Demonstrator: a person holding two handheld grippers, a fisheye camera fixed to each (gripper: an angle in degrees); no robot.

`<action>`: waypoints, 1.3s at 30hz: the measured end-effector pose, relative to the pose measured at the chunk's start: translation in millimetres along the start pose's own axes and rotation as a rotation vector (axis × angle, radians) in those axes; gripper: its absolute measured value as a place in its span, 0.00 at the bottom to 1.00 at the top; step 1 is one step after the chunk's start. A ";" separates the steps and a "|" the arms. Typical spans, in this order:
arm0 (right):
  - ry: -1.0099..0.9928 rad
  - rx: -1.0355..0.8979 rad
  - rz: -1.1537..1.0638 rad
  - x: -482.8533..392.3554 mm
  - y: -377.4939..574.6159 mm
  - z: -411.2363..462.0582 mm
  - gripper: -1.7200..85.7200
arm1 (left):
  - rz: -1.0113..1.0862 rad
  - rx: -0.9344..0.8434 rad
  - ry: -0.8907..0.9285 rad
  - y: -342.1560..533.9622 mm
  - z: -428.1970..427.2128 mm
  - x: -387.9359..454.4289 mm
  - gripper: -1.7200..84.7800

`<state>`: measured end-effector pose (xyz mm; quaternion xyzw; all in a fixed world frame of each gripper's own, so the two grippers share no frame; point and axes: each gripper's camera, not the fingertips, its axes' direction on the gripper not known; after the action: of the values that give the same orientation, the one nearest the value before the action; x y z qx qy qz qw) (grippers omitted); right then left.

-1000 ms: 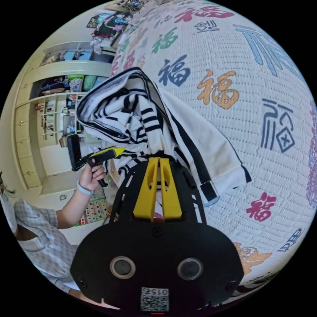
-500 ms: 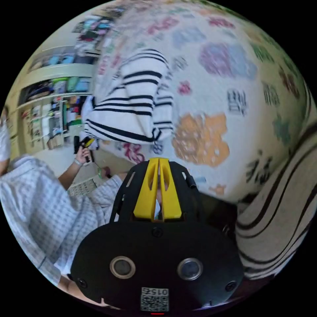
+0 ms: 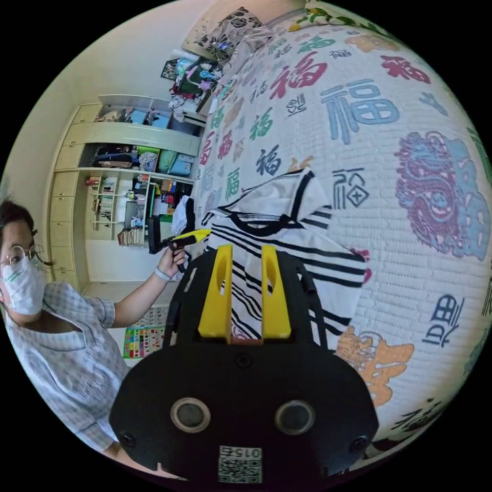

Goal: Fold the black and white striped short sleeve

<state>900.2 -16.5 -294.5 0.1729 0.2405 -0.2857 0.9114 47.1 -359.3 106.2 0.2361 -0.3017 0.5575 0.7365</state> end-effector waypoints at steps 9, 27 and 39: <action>-0.137 -0.008 0.105 -1.7 43.8 71.3 0.13 | 0.232 -0.020 0.203 28.9 42.3 83.3 0.02; -0.242 0.011 0.168 57.5 117.6 71.5 0.12 | 0.147 -0.029 0.077 -36.7 104.6 13.8 0.13; -0.272 0.095 0.227 88.6 142.9 86.9 0.12 | 0.312 -0.194 0.305 -24.2 175.2 59.4 0.05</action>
<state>1079.9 16.5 -245.0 0.2013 0.0802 -0.2127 0.9528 50.3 -445.3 271.7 0.0279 -0.2719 0.6621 0.6978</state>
